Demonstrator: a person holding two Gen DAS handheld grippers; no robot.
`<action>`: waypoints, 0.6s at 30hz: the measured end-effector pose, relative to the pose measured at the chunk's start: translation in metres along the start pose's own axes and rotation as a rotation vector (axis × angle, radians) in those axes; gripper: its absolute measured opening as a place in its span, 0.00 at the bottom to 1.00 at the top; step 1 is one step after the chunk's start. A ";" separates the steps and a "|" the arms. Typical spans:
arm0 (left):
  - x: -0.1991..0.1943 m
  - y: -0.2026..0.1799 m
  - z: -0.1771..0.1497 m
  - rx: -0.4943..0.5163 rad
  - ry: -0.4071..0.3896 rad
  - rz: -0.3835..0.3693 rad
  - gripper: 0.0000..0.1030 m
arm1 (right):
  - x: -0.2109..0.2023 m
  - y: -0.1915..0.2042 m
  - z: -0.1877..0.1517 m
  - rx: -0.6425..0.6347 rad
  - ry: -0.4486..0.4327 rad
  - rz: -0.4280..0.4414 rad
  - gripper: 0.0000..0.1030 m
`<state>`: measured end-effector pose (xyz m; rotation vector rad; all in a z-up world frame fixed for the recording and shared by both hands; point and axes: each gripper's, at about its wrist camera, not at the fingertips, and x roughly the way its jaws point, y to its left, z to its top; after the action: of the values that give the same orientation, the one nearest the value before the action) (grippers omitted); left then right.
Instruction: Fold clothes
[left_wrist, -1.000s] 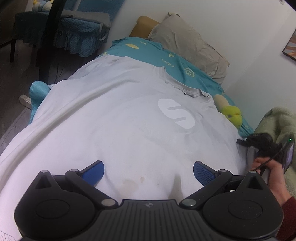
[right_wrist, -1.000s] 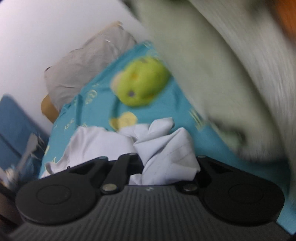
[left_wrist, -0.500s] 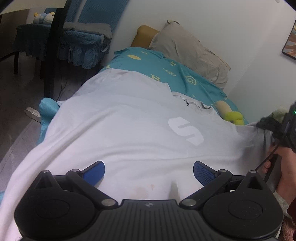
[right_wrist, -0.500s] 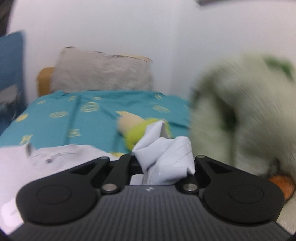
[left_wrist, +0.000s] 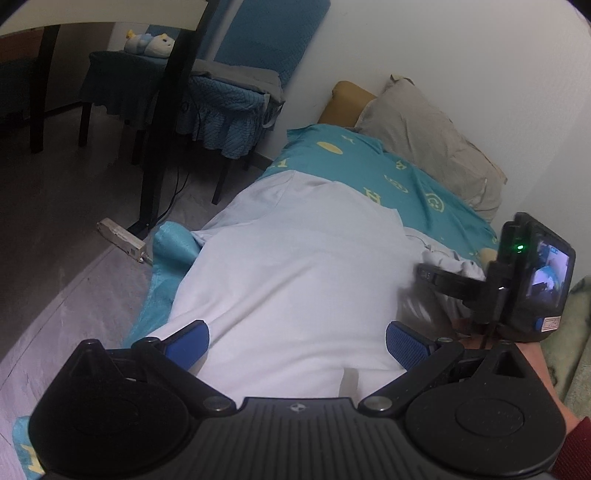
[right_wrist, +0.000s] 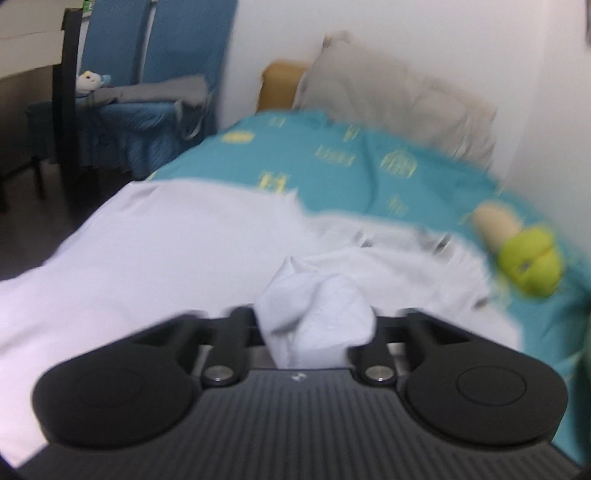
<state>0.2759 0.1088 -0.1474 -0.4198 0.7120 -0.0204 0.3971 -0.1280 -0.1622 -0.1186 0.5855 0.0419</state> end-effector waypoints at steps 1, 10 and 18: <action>0.001 -0.001 -0.001 0.007 0.002 -0.003 1.00 | -0.002 -0.003 -0.001 0.027 0.021 0.041 0.89; -0.006 -0.027 -0.018 0.112 0.037 -0.067 1.00 | -0.111 -0.063 -0.002 0.256 -0.012 0.135 0.92; -0.036 -0.062 -0.047 0.233 0.131 -0.187 0.98 | -0.275 -0.139 -0.030 0.484 -0.050 0.078 0.92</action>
<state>0.2264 0.0406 -0.1331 -0.2611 0.7877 -0.3066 0.1615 -0.2716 -0.0211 0.3742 0.5356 -0.0214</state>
